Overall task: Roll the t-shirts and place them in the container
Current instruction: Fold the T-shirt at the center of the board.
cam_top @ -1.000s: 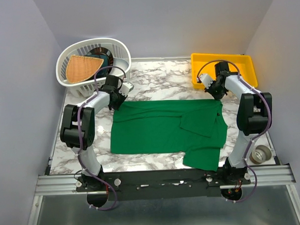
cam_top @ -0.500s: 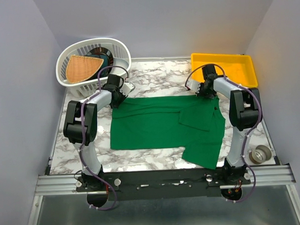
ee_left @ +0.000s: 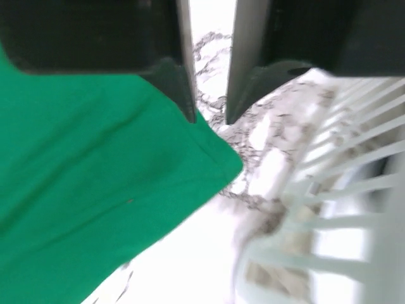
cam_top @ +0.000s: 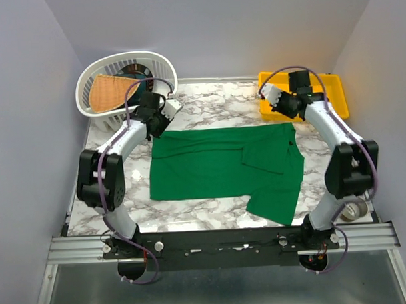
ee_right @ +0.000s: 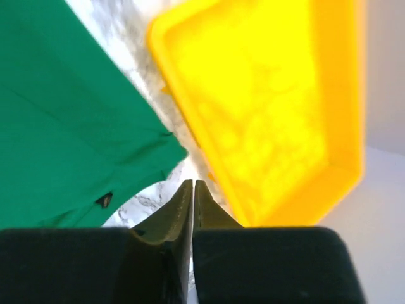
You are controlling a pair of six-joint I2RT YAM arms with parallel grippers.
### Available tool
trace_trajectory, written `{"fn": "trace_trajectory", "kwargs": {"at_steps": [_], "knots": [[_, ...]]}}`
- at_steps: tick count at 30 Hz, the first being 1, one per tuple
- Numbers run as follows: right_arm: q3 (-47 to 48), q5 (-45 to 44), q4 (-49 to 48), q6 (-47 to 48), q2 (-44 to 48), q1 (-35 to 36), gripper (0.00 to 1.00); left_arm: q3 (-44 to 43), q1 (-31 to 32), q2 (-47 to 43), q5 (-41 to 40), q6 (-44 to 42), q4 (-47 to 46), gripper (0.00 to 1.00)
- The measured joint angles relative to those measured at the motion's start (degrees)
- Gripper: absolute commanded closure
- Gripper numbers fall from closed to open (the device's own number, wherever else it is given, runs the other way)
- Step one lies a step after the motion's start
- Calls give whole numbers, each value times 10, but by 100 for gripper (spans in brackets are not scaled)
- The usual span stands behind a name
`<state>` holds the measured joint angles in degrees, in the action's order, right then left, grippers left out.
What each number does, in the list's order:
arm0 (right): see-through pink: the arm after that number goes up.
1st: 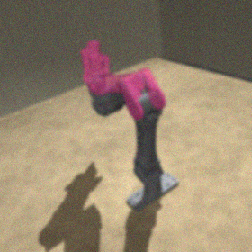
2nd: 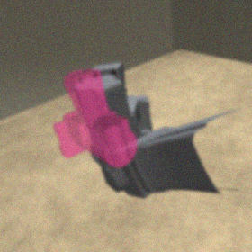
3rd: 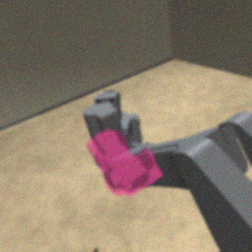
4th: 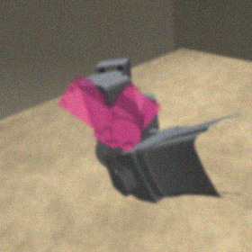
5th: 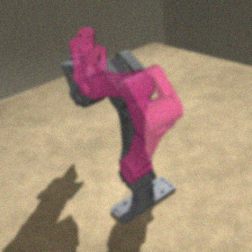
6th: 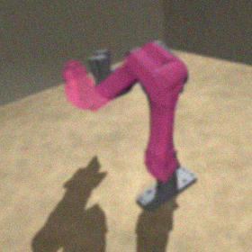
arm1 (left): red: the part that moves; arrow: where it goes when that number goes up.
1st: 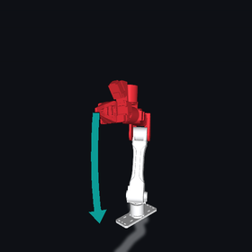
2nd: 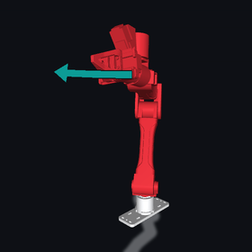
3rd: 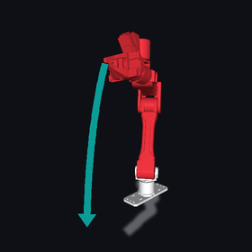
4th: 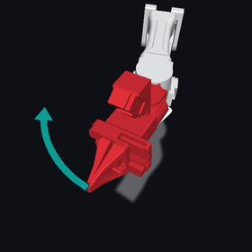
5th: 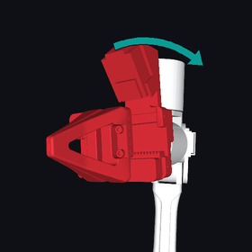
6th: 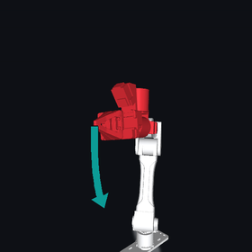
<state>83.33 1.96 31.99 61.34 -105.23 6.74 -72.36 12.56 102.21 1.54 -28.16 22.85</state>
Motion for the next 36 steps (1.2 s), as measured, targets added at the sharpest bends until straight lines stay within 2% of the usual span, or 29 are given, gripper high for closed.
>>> {"fn": "trace_trajectory", "kwargs": {"at_steps": [2, 3, 5, 7, 9, 13, 18, 20, 27, 31, 36], "knots": [[-4, 38, 14, -21, 82, 0, 55, 0, 10, -51, 17, 8, 10, 53], [-17, 54, 7, -26, 128, 0, 37, 0, 15, -76, 23, 10, 14, 53], [-64, 88, 2, -39, 227, 0, 33, 4, 23, -124, 37, 16, 18, 49], [-134, 124, 0, -31, 326, 0, 32, 17, 31, -168, 47, 21, 25, 49], [-196, 161, 38, 5, 409, 0, 32, 35, 38, -208, 59, 27, 39, 48], [-270, 192, 148, 142, 455, 0, 35, 82, 40, -252, 65, 42, 74, 46], [-362, 204, 304, 374, 494, 0, 37, 175, 35, -327, 59, 40, 100, 46], [-367, 216, 343, 424, 498, 0, 42, 188, 26, -337, 59, 40, 105, 46], [-411, 218, 407, 502, 449, 0, 48, 219, -36, -333, 50, 42, 101, 46], [-434, 218, 427, 513, 453, 0, 50, 226, -74, -310, 40, 35, 95, 46], [-458, 197, 430, 517, 467, 0, 52, 226, -91, -268, 29, 23, 94, 46]]}}
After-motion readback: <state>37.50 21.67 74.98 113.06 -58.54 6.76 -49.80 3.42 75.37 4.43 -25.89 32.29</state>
